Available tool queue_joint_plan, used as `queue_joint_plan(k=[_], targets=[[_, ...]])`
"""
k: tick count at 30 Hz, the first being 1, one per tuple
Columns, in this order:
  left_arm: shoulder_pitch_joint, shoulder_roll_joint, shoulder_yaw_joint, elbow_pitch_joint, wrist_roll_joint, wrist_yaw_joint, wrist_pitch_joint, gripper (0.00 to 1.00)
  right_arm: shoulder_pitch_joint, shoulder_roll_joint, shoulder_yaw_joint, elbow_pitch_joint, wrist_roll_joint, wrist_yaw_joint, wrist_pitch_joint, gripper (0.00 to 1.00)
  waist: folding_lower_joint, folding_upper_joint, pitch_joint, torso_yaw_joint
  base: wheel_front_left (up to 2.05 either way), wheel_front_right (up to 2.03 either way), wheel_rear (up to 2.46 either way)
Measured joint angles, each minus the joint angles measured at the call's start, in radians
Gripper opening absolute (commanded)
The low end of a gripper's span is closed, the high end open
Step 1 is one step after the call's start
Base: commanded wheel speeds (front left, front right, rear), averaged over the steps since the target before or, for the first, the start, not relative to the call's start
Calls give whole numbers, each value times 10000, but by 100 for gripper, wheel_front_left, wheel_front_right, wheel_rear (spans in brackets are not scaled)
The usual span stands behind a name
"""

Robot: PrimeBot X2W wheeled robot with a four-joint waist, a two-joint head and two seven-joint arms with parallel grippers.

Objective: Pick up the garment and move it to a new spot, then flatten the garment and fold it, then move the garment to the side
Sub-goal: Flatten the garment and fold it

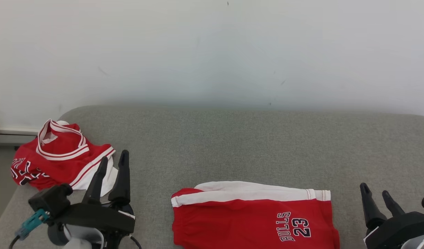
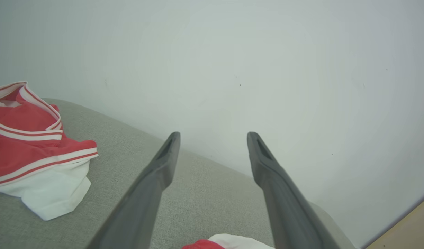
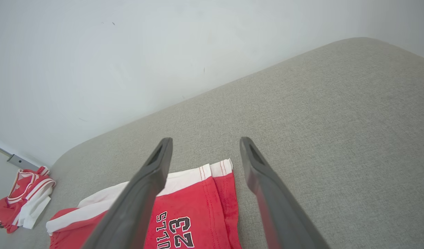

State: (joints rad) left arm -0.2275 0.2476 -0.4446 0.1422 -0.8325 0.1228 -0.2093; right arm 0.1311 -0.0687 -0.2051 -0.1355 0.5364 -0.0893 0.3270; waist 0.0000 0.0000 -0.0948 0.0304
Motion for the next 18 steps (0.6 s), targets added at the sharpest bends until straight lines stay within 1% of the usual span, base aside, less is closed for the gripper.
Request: queue_joint_plan(k=[3, 6, 8, 10, 14, 15, 18], targets=[[242, -36, 230, 6, -48, 2, -303, 100, -41, 65, 288, 142, 0, 17, -339, 100, 0, 0, -105, -58, 0, 0, 0], [520, -50, 176, 113, 21, 2, -290, 100, -134, 109, 466, 380, -2, 71, -704, 100, 0, 0, -128, -141, 0, 0, 0], [606, -2, -10, 320, 253, 2, -265, 100, -153, 119, 554, 499, -10, 119, -938, 100, 0, 0, -129, -172, 0, 0, 0], [643, 150, -272, 466, 698, 4, -228, 100, -153, 123, 677, 706, -54, 194, -1164, 100, 0, 0, -125, -197, 0, 0, 0], [1003, 495, -566, 752, 1198, 6, -198, 100, -178, 138, 880, 1070, -307, 299, -1616, 100, 0, 0, -108, -276, 0, 0, 0], [1052, 535, -623, 838, 1290, 10, -198, 100, -179, 146, 882, 1152, -324, 362, -1707, 100, -1, 0, -101, -296, 0, 0, 0], [1052, 625, -846, 978, 1478, 12, -92, 100, -171, 134, 942, 1419, -481, 412, -1960, 100, 0, 0, -87, -340, 0, 0, 0]])
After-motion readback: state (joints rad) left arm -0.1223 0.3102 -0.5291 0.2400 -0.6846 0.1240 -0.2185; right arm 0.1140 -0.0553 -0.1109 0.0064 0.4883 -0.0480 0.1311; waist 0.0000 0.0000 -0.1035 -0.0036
